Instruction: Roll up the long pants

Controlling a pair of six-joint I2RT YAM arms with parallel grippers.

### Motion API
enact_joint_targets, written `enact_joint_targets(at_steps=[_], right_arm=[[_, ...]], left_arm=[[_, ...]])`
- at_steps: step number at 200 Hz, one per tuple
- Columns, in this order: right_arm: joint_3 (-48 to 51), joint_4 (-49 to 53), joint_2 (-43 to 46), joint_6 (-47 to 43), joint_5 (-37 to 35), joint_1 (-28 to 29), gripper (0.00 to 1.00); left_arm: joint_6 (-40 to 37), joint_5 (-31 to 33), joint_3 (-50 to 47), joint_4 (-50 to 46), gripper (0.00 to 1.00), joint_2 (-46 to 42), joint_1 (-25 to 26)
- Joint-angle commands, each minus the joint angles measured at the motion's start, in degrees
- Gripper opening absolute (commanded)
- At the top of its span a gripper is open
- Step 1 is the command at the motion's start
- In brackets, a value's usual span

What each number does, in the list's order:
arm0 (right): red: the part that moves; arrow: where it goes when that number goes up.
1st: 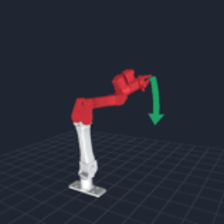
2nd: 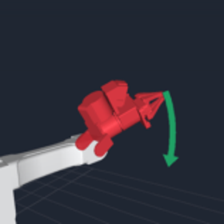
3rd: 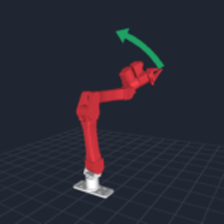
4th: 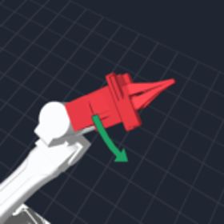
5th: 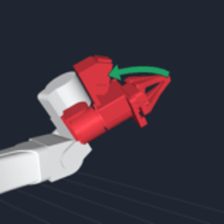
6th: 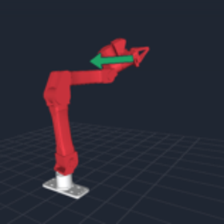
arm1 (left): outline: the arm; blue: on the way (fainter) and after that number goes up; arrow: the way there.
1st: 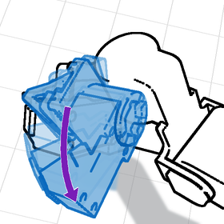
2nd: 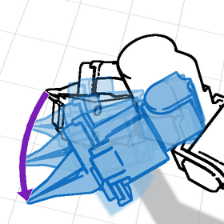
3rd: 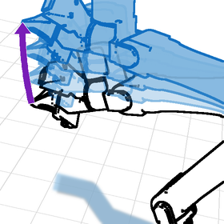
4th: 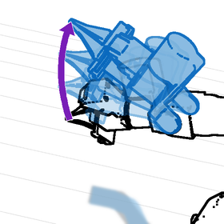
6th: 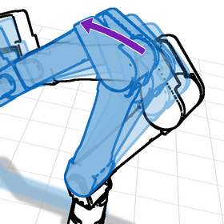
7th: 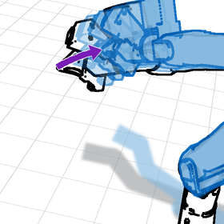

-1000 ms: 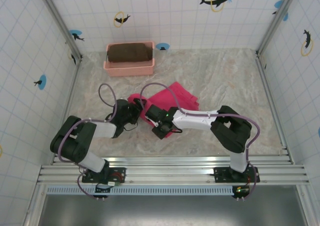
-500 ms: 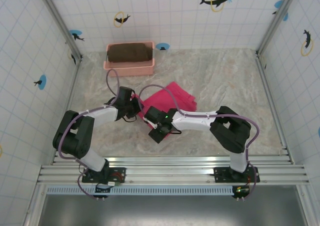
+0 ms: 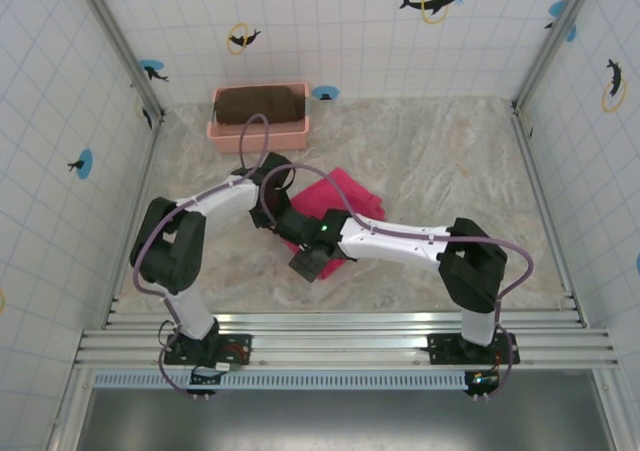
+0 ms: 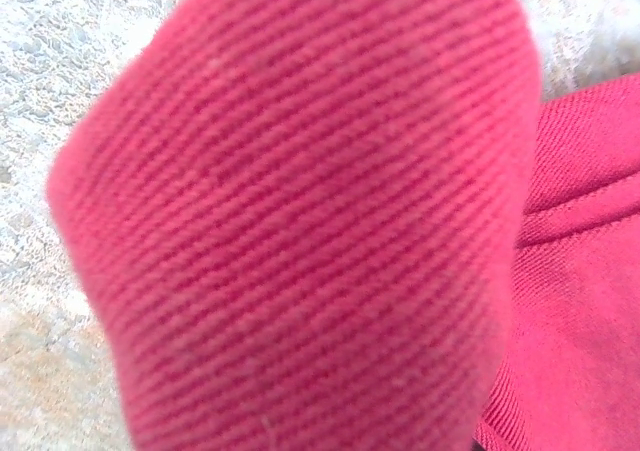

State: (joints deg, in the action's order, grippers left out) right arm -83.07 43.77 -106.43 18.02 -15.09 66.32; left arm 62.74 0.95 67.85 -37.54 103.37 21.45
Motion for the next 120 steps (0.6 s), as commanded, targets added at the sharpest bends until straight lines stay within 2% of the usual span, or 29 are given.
enact_joint_targets(at_steps=[1, 39, 84, 103, 120], right_arm=[[-4.04, 3.95, -1.59, 0.63, -5.82, 4.03, 0.99], [-8.94, 8.17, -8.87, 3.19, -13.74, 8.57, 0.99], [-13.50, 19.13, -15.65, 9.47, -32.53, 9.25, 0.99], [-13.68, 21.46, -16.02, 11.84, -36.71, 9.21, 0.99], [-13.61, 21.62, -16.95, 12.10, -35.42, 9.00, 0.99]], left_arm=[[3.48, 3.83, 3.30, -17.70, 0.00, 7.08, 1.85], [6.63, 3.04, 8.96, -22.21, 0.00, 13.16, 3.23], [6.97, 3.66, 14.60, -26.89, 0.00, 17.45, 4.38], [6.83, 3.96, 14.95, -27.50, 0.00, 18.00, 4.58], [6.91, 4.12, 14.86, -27.67, 0.00, 18.14, 4.61]])
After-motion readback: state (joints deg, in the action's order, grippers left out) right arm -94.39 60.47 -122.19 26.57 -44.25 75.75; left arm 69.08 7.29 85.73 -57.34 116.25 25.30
